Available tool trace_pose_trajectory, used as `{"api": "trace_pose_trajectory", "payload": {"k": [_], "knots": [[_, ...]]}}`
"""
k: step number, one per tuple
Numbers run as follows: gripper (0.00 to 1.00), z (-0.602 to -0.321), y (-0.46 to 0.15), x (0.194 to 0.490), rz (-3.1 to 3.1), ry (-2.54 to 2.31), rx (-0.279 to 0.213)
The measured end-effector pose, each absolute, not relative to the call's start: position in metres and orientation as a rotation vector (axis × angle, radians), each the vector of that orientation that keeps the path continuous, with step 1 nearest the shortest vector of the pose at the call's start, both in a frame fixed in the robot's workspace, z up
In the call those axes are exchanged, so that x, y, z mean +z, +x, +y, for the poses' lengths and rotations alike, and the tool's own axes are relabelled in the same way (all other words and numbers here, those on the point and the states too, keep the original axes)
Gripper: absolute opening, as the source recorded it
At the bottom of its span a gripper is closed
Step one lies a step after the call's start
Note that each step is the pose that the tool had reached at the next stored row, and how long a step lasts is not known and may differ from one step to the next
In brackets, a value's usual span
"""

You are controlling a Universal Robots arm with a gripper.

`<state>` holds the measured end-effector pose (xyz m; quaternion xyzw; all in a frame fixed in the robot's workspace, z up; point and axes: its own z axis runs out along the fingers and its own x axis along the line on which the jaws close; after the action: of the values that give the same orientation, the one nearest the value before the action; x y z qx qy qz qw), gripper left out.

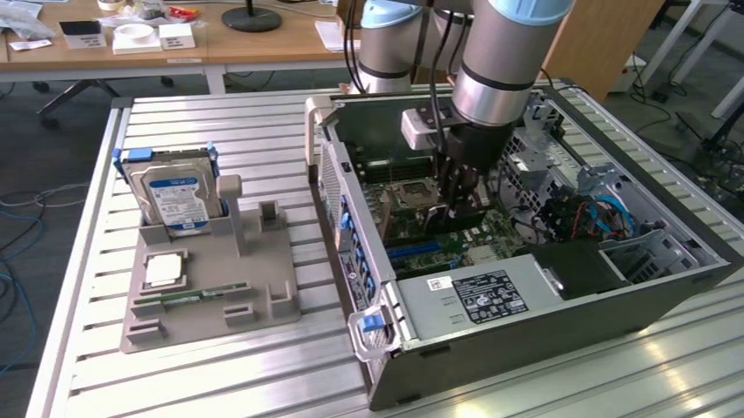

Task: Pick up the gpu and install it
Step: 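Insert the gpu into the slot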

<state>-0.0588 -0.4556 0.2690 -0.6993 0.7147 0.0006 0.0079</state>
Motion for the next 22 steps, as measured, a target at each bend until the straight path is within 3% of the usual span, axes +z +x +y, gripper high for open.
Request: {"api": "trace_pose_trajectory", "payload": {"k": [22], "knots": [[0.27, -0.4577, -0.0663, 0.2674, 2.234, -2.186, 0.002]]}}
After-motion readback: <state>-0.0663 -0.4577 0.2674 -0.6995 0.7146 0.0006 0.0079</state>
